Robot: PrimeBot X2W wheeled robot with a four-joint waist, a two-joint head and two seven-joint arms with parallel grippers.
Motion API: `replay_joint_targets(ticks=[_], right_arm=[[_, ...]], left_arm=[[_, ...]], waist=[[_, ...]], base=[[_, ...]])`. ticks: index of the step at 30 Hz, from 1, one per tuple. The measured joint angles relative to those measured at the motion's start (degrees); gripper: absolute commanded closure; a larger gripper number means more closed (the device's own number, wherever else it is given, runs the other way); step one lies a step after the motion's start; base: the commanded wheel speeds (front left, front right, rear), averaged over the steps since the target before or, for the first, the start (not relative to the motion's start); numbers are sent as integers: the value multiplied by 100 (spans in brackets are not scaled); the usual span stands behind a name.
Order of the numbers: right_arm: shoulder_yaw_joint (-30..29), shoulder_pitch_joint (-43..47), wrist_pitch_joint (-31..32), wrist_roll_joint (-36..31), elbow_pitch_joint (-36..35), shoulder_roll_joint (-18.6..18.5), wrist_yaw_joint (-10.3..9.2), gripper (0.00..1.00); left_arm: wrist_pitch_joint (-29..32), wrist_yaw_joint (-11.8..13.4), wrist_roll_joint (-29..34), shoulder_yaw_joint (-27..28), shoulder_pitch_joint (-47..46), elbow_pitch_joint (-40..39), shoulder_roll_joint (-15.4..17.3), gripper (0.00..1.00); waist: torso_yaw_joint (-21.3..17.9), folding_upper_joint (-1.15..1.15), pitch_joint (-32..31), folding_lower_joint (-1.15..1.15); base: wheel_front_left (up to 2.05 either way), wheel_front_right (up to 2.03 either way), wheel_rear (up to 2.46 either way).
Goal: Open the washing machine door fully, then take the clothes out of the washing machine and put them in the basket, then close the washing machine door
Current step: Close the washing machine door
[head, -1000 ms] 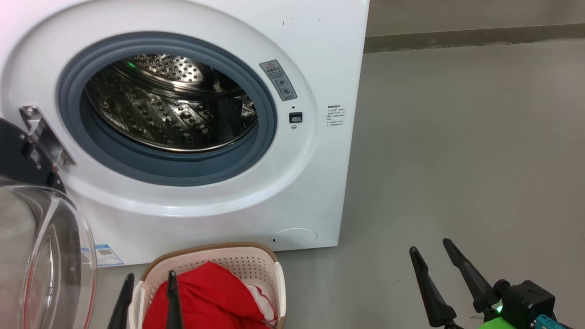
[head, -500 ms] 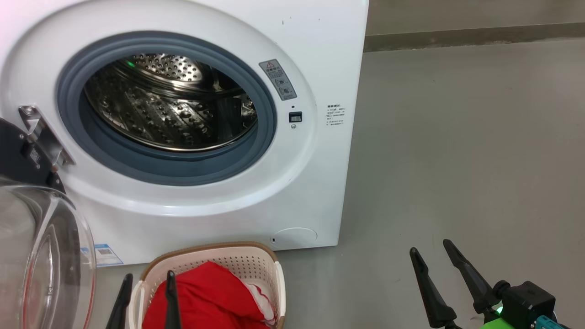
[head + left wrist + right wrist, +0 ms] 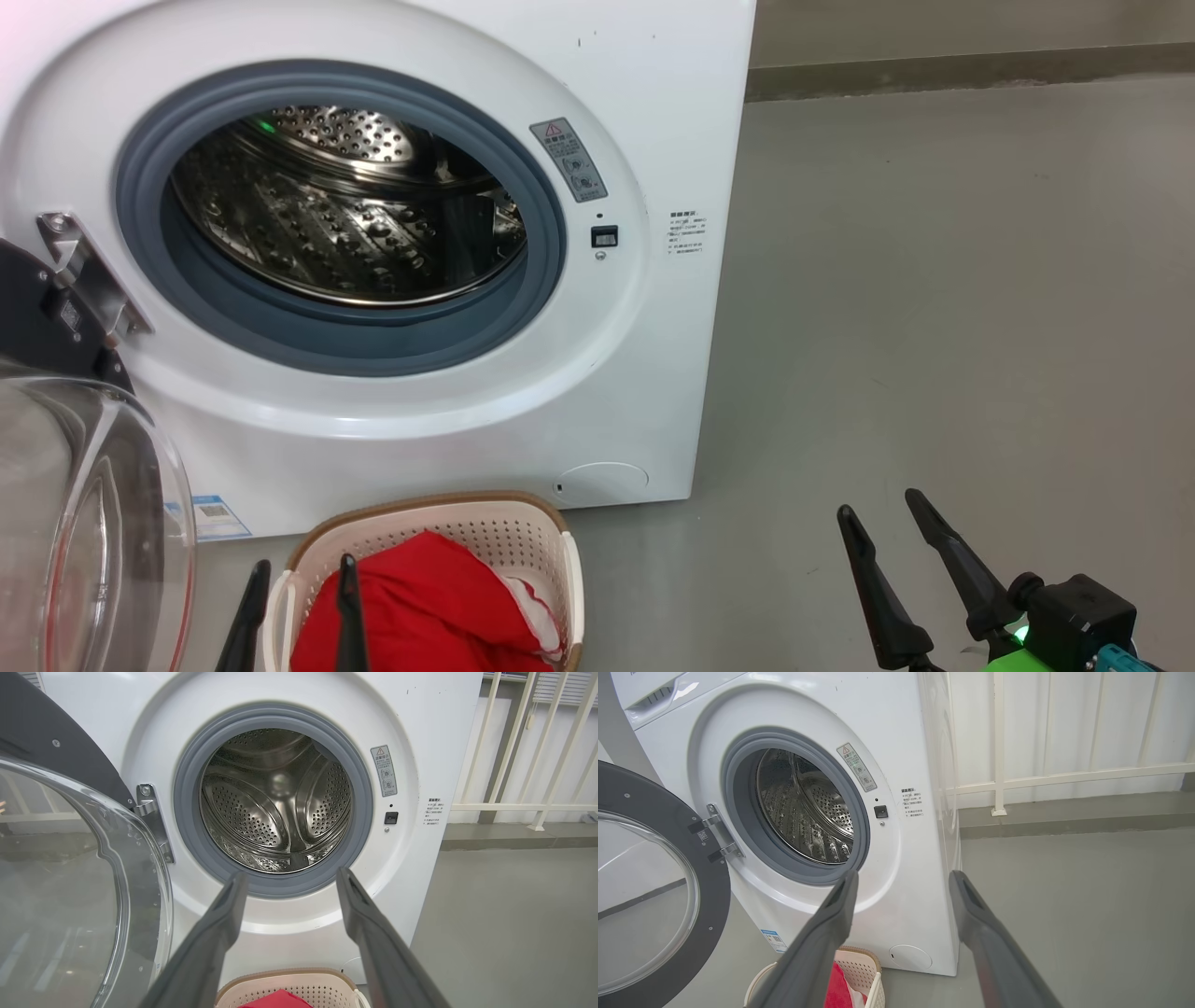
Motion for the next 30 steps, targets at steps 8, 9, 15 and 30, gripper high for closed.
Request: replay_joint_targets(ticks=[8, 9, 15, 30], right_arm=[[-1, -1, -1, 0, 1, 0, 0, 0], [-1, -1, -1, 0, 1, 1, 0, 0], [-1, -1, -1, 0, 1, 1, 0, 0], [-29, -4, -2, 0, 5, 2, 0, 0]], left_arm=[[-40, 31, 0, -12, -2, 4, 11, 0], [-48, 31, 0, -14, -2, 4, 14, 0], [-52, 32, -1, -31, -3, 3, 31, 0], [-90, 96, -45, -69, -5, -41, 79, 0]], waist=[[9, 0, 14, 0], [11, 0, 16, 0], [18, 0, 24, 0], [82, 0, 43, 0]], base=[[0, 0, 0], [0, 0, 0], [0, 0, 0], [-87, 87, 0]])
